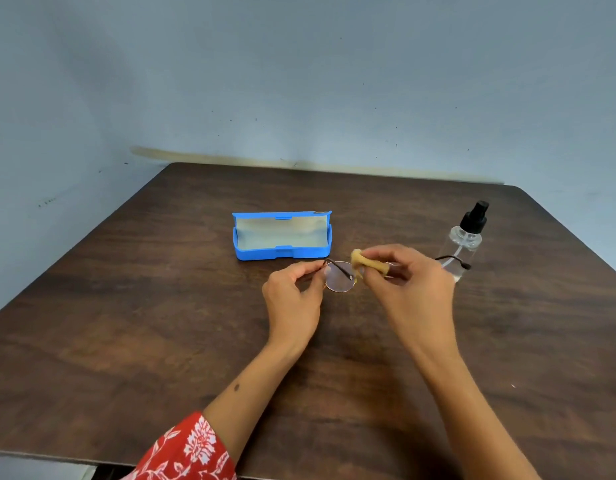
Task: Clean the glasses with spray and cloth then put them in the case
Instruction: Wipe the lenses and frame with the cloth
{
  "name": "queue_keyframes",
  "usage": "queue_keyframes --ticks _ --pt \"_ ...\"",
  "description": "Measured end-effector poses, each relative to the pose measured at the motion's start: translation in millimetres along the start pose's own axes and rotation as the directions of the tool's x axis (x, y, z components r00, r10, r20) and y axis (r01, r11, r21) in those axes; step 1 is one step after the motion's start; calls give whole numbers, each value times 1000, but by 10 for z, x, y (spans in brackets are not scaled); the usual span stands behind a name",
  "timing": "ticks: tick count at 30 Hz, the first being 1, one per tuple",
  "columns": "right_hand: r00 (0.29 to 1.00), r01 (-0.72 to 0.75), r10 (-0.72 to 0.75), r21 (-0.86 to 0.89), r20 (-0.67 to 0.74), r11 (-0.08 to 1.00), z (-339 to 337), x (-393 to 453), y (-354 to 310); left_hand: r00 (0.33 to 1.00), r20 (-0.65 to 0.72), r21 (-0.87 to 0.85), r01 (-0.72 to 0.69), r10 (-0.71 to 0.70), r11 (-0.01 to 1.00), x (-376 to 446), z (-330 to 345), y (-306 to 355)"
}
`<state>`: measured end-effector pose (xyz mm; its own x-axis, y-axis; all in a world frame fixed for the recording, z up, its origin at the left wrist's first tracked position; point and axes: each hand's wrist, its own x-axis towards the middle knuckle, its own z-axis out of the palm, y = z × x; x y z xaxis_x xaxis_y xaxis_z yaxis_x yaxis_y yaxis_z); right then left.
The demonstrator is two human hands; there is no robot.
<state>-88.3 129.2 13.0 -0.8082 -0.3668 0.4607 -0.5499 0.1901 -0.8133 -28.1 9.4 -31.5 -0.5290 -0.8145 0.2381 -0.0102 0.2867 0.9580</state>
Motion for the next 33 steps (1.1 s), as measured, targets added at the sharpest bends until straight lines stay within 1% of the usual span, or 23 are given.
queue_keyframes --ticks 1,2,4,6,8,10,13,16,18,20,23,26,30,33 --pt "993 116 -117 -104 -5 988 55 21 -3 1000 -5 -1 -8 8 1000 -4 -2 6" --pt "975 219 -220 -215 17 952 109 40 6 1000 -9 -3 -10 10 1000 -4 -2 10" --pt "929 367 -359 -380 96 849 196 65 64 1000 -8 -16 -3 2 1000 -3 5 12" --pt "888 456 -417 -478 192 751 249 52 142 1000 -24 -42 11 -12 999 0 12 -7" --pt "866 497 -429 -533 256 685 290 7 213 998 -49 -55 30 -32 998 8 18 -40" --pt "858 512 -429 -535 283 672 321 -32 257 996 -53 -92 71 -76 993 25 29 -80" --pt "848 529 -420 -479 323 700 362 -115 294 989 -52 -157 126 -136 979 44 50 -136" --pt "835 542 -399 -436 379 719 377 -188 307 986 -56 -173 143 -154 975 54 61 -175" --pt "847 526 -387 -466 365 711 370 -183 308 982 -52 -206 166 -180 964 61 64 -188" --pt "872 489 -374 -512 316 706 361 -167 302 974 -37 -272 207 -226 940 59 70 -189" --pt "862 506 -394 -511 319 695 378 -195 310 961 -23 -354 251 -277 901 55 87 -192" --pt "840 540 -406 -480 359 691 395 -215 320 960 -45 -350 243 -275 905 64 87 -208" --pt "883 468 -347 -530 317 707 385 -177 330 960 -32 -357 250 -279 900 51 94 -188" --pt "881 470 -329 -540 341 698 414 -181 347 959 -23 -365 257 -284 895 42 88 -175"
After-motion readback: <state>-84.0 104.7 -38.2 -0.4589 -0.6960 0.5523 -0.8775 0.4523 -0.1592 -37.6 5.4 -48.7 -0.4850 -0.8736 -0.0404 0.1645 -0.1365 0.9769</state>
